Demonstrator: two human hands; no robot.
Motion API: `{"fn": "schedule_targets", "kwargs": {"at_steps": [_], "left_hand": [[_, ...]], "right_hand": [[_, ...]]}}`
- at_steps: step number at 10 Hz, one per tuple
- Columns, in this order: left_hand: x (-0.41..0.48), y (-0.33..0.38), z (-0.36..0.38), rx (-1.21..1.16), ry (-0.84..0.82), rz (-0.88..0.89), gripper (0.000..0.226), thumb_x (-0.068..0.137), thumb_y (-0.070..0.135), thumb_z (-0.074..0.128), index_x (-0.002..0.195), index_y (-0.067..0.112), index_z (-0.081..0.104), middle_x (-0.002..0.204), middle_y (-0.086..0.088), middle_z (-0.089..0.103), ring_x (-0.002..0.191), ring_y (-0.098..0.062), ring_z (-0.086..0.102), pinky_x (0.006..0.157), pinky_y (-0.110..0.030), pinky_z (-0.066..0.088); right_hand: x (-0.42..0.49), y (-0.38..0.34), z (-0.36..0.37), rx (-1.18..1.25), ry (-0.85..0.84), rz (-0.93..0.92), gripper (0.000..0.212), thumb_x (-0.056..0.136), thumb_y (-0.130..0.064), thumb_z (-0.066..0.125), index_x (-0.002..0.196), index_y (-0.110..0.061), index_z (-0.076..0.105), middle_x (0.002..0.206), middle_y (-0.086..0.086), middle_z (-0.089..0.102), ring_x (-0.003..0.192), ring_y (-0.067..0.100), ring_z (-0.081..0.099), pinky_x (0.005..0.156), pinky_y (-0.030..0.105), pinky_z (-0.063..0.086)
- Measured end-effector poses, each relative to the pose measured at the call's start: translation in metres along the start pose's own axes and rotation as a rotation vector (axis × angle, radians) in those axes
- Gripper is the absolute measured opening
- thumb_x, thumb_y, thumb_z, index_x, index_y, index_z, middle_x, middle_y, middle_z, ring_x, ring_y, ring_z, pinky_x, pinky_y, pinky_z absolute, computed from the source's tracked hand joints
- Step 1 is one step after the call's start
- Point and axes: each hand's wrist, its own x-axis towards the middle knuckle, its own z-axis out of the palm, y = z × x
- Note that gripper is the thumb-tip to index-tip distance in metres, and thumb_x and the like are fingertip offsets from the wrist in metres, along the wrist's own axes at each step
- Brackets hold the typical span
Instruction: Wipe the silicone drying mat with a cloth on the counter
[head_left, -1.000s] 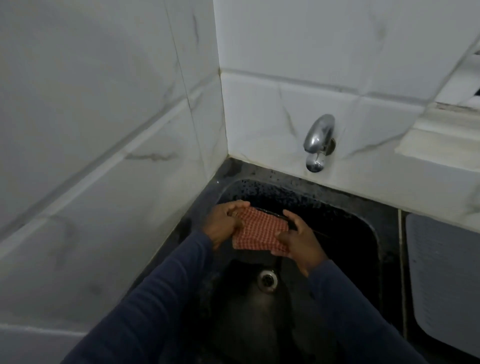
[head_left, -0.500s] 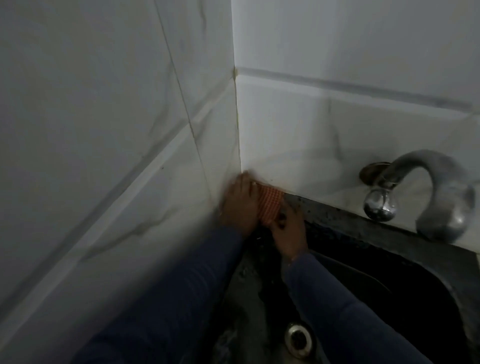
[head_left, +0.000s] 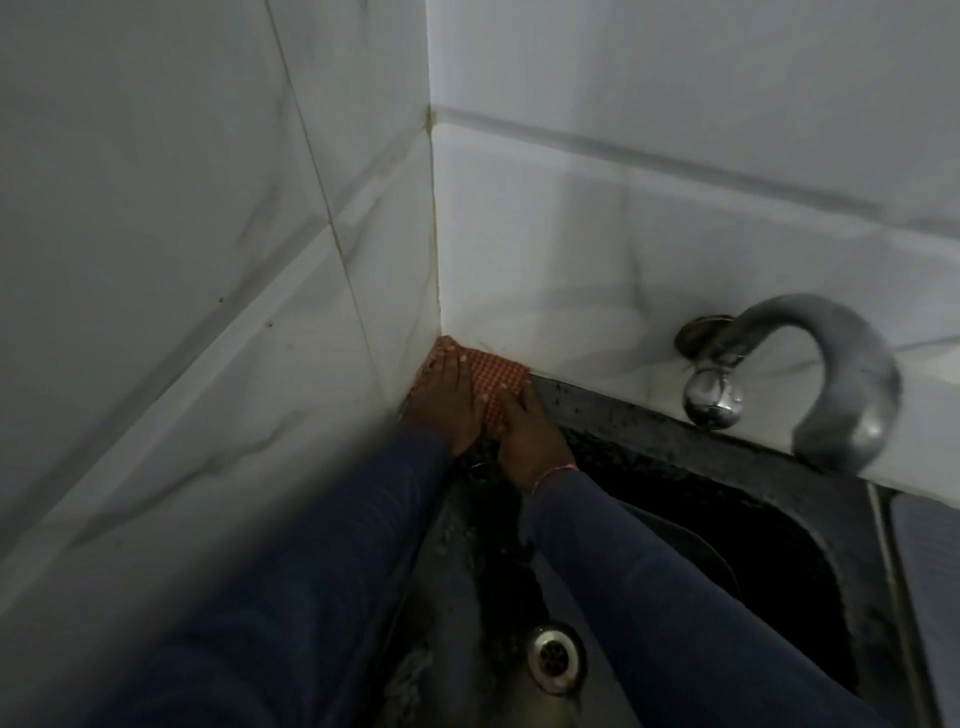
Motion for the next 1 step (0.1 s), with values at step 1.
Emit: {"fn": "schedule_targets", "kwargs": {"at_steps": [1], "left_hand": [[-0.0197,0.0109,-0.0076,0.02,0.108,0.122,0.071,0.098,0.045,0.028,0.15,-0.001,0.012,0.157,-0.021,0.01,0.145,-0.033,0.01,0.119,-0.044,0.006]], "right_hand": [[-0.0231,0.0021,-0.0081,-0.083,0.05,-0.014,0.06,0.099,-0.029,0.045,0.153,-0.023,0.02,0.163,0.008,0.007,0.142,0.036,0.026,0.11,0.048,0.033]]}}
